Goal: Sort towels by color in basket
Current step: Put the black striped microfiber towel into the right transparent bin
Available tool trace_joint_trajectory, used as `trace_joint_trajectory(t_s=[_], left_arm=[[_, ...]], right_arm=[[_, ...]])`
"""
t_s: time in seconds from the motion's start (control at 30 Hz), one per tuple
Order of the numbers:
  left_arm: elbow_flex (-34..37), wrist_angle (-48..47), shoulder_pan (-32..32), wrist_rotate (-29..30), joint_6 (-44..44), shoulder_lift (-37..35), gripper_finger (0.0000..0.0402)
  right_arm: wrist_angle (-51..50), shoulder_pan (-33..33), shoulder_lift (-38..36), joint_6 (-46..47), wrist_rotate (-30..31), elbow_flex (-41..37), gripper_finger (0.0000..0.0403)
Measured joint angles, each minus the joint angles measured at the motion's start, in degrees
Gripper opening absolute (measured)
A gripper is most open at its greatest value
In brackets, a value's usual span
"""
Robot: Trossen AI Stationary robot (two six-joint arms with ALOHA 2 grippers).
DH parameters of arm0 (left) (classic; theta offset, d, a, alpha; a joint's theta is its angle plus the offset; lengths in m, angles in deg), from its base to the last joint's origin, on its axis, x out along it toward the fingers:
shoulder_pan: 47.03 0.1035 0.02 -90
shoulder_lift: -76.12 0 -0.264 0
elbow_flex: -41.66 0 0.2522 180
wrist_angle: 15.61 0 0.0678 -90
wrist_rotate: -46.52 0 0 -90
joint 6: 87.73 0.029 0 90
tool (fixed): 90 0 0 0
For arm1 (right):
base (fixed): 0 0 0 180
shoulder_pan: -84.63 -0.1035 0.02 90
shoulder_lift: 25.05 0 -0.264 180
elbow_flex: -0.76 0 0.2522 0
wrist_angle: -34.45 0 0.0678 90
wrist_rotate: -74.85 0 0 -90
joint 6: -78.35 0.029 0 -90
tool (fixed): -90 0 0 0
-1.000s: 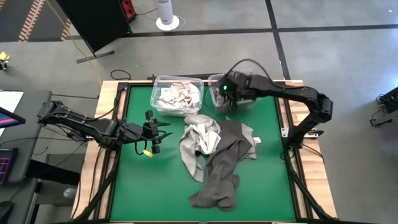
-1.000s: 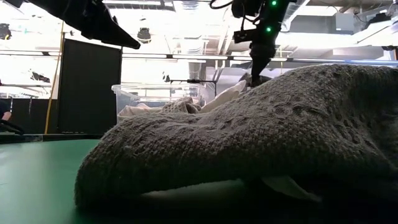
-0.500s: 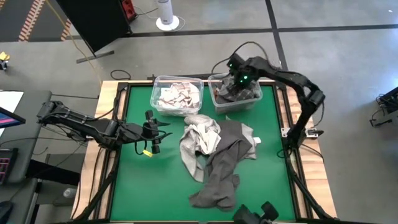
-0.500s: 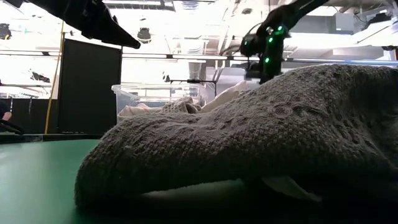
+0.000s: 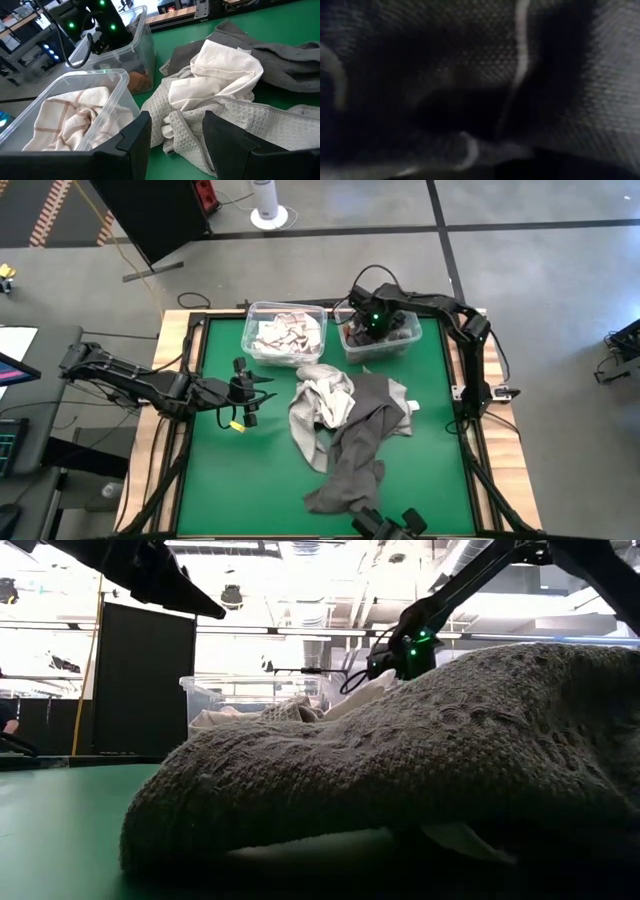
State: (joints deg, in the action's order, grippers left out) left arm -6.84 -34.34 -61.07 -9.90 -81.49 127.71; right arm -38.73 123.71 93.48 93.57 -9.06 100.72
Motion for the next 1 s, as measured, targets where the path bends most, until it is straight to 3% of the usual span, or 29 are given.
trace_joint_trajectory(t_s=[0.27,0.67,0.83,1.0], left_arm=[[0.0,-0.4,0.0,0.0,0.0,0.0,0.0169],[0.0,-0.4,0.0,0.0,-1.0,0.0,0.0169],[0.0,-0.2,0.0,0.0,-1.0,0.0,0.0169],[0.0,1.2,0.0,0.0,-0.8,0.0,0.0169]], right_arm=[[3.0,-0.8,-3.5,-2.7,0.1,-0.5,0.0096],[1.1,-2.0,-21.9,-3.0,-1.0,-0.6,0.0241],[1.3,-1.9,-27.8,-1.3,-0.7,-0.6,0.0261],[1.4,-3.0,-26.9,-1.3,-0.4,-0.5,0.0261]])
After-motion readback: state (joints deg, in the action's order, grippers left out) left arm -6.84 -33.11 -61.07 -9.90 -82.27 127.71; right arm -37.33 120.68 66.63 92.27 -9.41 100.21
